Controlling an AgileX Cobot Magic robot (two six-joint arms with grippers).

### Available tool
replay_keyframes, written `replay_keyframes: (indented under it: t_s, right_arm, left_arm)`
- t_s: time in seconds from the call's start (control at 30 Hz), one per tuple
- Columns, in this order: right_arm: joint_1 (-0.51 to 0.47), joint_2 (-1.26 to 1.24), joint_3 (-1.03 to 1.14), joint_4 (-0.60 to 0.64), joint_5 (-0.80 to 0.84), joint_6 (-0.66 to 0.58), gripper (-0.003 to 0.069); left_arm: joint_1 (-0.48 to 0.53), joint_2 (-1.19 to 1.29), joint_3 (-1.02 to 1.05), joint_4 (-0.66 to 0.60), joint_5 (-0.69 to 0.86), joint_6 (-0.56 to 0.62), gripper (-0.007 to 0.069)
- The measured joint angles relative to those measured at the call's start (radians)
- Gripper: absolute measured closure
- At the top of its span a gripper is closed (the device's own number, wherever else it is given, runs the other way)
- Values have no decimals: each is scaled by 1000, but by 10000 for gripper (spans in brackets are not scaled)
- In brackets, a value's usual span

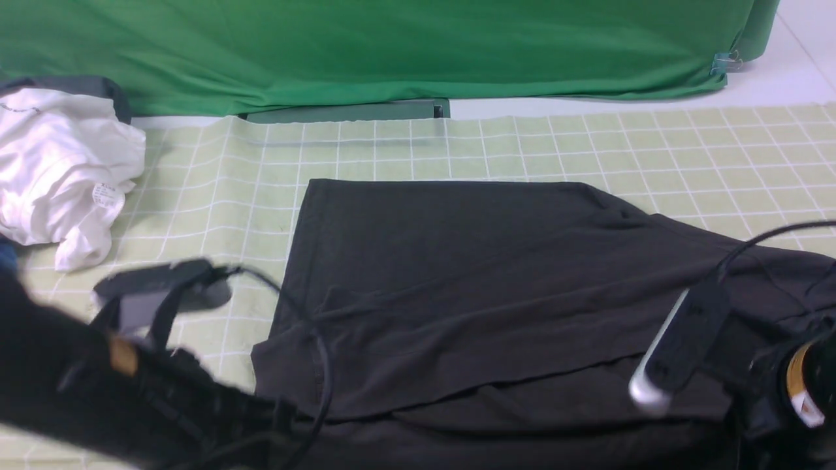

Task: Fold a long-sleeved shirt over a green coffee tablecloth.
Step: 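Fold the black garment in half by bringing its near edge over to the far edge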

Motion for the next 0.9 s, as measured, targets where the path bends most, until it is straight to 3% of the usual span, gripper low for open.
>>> replay_keyframes:
  t_s: [0.13, 0.37, 0.53, 0.9]
  right_arm:
    - [-114, 15, -51, -4, -57, -28, 615]
    - [-149, 139, -131, -6, -120, -31, 615]
    - [-167, 264, -233, -11, -131, -36, 615]
    - [-247, 495, -506, -40, -135, -55, 615]
  left_arm:
    - [21, 137, -122, 42, -41, 0, 595]
    - [107, 287, -290, 7, -191, 0, 595]
    - [174, 372, -380, -8, -214, 0, 595]
    - [245, 537, -415, -35, -326, 2, 595]
